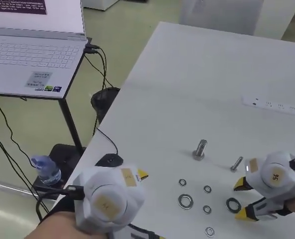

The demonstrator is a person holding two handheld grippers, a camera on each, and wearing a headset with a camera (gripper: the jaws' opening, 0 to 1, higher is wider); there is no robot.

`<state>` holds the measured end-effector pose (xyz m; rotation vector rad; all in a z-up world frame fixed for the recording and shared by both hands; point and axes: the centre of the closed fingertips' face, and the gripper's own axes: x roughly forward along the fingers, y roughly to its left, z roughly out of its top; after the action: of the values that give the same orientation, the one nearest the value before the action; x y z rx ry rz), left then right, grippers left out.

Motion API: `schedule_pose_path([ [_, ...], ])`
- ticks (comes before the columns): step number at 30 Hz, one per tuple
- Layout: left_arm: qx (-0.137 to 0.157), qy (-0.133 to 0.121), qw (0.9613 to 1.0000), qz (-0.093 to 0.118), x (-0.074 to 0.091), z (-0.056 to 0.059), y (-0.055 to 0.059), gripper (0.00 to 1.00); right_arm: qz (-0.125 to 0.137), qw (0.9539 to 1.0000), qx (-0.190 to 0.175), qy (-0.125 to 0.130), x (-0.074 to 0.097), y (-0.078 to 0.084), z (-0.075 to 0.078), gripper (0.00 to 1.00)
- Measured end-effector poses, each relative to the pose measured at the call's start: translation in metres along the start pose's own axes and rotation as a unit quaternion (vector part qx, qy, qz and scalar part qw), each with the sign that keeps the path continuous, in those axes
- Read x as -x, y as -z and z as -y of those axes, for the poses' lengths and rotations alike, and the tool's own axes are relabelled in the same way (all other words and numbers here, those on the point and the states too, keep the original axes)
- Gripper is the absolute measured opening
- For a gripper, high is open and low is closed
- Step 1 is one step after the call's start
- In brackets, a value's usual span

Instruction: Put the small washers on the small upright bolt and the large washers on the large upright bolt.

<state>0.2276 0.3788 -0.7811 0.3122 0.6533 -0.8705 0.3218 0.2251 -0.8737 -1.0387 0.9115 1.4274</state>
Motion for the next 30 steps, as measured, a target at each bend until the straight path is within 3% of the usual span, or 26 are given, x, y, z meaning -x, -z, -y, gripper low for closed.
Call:
schedule_pose_path([
  [3,0.002,0.001,1.0,0.002,-0.0011,0.0004,-0.0008,0.83,-0.01,0.9999,0.008,-0.003,-0.0032,0.0026,-0.0011,0.39],
  [14,-0.001,0.004,1.0,-0.006,-0.0018,0.0009,0.0033,0.81,-0.007,0.9999,0.001,-0.008,-0.004,0.0008,-0.0032,0.32],
  [23,-0.001,0.007,0.9999,-0.01,-0.0003,0.0013,0.0057,0.78,-0.057,0.9982,0.018,-0.008,-0.0058,-0.0003,-0.0054,0.25],
  [30,-0.002,0.01,0.9999,-0.01,-0.0008,0.0035,0.0045,0.76,-0.068,0.9976,0.014,-0.006,-0.0056,0.0015,-0.0039,0.23],
])
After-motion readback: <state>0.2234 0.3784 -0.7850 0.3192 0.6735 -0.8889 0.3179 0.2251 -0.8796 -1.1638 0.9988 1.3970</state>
